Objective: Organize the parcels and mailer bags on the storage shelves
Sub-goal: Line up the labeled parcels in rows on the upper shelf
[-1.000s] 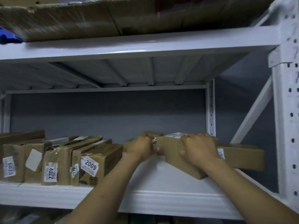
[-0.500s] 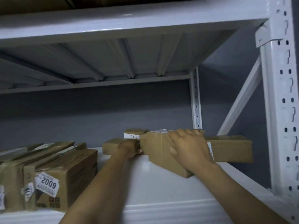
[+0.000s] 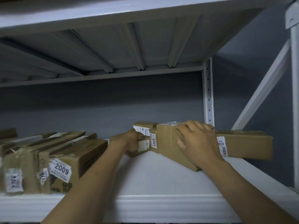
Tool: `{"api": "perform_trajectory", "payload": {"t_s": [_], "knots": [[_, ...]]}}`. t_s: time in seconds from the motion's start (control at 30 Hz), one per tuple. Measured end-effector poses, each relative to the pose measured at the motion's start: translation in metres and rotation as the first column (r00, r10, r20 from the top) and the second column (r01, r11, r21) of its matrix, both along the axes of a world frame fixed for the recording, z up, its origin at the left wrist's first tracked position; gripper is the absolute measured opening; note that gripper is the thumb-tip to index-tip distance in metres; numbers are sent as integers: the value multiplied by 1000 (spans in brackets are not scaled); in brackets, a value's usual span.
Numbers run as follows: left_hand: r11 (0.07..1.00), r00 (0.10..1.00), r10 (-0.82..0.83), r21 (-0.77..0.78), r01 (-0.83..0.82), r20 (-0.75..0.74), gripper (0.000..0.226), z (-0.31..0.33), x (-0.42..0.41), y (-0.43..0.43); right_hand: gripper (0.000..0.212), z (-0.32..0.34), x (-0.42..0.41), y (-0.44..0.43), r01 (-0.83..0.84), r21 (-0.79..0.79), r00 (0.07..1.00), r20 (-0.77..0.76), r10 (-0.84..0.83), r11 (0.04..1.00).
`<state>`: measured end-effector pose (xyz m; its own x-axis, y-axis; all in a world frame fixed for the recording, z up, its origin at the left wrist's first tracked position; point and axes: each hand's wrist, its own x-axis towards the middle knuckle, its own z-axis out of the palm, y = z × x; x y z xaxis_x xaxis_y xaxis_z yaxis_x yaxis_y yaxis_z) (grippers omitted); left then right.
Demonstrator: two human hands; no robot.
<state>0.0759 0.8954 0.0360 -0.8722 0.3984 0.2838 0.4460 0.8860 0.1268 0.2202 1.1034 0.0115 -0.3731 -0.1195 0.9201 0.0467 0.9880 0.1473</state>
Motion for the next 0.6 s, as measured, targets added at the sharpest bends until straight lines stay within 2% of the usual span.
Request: {"api": "perform_trajectory", "payload": {"t_s": [0.13,0.37,0.6], "knots": [[993,996,5,-115,-15,-93,56,-6,11,-4,29,-3,-1,-3,-12,22,1000,-21,12,1000],[999,999,-10,36,12,-45,57,-12,22,-14,25,-3,-1,-3,8,21,998,-61,-6,1000],[997,997,-57,-46,54,-60,72,-6,47,-9,31,-7,0,-6,-75,53,993,-89,79,996]]}}
